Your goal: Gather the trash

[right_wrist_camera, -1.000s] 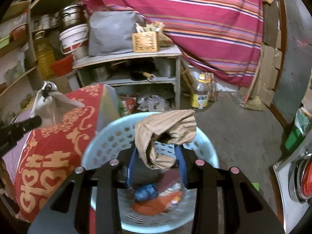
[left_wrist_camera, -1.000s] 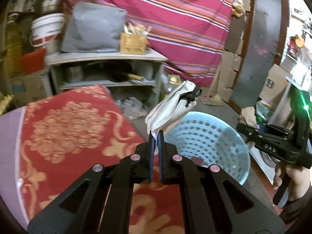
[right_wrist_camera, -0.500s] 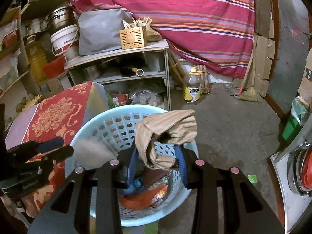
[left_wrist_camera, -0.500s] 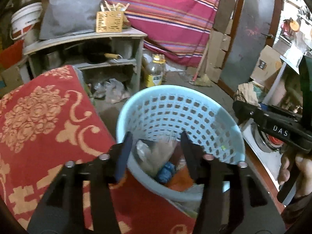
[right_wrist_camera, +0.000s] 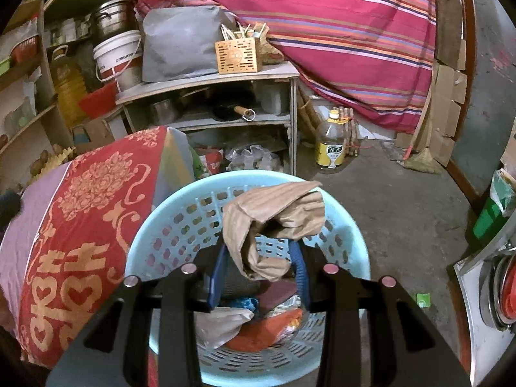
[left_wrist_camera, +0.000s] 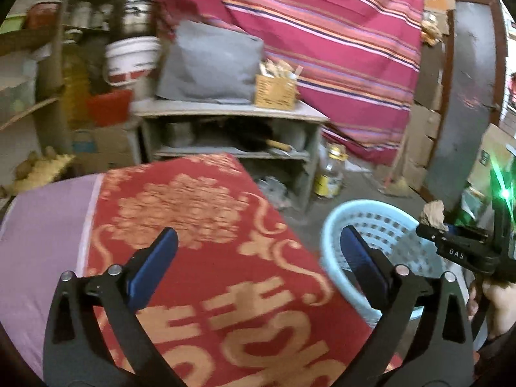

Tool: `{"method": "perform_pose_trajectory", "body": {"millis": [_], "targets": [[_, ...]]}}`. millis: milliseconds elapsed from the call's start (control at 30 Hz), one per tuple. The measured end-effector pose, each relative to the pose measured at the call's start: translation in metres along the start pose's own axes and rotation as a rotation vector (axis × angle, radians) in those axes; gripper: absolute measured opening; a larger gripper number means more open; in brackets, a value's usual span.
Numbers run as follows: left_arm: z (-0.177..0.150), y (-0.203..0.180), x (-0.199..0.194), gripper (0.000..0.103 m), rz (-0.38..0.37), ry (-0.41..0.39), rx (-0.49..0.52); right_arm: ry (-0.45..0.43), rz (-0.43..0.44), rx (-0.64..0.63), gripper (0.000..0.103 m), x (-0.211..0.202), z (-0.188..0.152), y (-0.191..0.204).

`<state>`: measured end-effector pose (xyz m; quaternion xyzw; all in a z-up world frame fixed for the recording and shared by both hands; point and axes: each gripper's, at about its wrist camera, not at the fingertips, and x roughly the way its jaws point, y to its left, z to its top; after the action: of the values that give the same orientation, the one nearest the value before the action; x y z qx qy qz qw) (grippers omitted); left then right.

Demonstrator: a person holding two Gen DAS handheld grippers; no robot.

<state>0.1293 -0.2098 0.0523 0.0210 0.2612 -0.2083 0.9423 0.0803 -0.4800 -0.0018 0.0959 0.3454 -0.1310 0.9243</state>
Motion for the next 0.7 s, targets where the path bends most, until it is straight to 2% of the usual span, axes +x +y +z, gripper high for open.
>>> {"method": "perform_pose_trajectory", "body": {"millis": [133, 167, 200, 233, 333, 433, 500, 700], "targets": [[0.002, 0.023, -0.021, 0.098, 0.046, -0.028, 0.002, 0.010, -0.016, 0.020, 0.038, 0.007, 0.002, 0.007], [0.002, 0.028, -0.026, 0.098, 0.053, -0.029, 0.005, 0.017, -0.021, 0.025, 0.046, 0.010, 0.002, 0.007], [0.002, 0.031, -0.029, 0.098, 0.060, -0.030, 0.006, 0.030, -0.035, 0.036, 0.066, 0.014, 0.002, 0.009], [0.001, 0.037, -0.036, 0.098, 0.073, -0.042, 0.005, 0.032, -0.043, 0.043, 0.072, 0.016, 0.002, 0.010], [-0.002, 0.053, -0.055, 0.098, 0.096, -0.072, -0.005, 0.041, -0.058, 0.047, 0.074, 0.020, 0.001, 0.014], [-0.004, 0.070, -0.070, 0.098, 0.106, -0.087, -0.026, 0.008, -0.060, 0.031, 0.078, 0.007, 0.001, 0.021], [-0.006, 0.084, -0.084, 0.098, 0.114, -0.104, -0.039, -0.033, -0.057, 0.013, 0.085, -0.008, 0.000, 0.029], [-0.018, 0.115, -0.114, 0.098, 0.162, -0.141, -0.075, -0.132, 0.004, -0.026, 0.091, -0.056, -0.010, 0.064]]}}
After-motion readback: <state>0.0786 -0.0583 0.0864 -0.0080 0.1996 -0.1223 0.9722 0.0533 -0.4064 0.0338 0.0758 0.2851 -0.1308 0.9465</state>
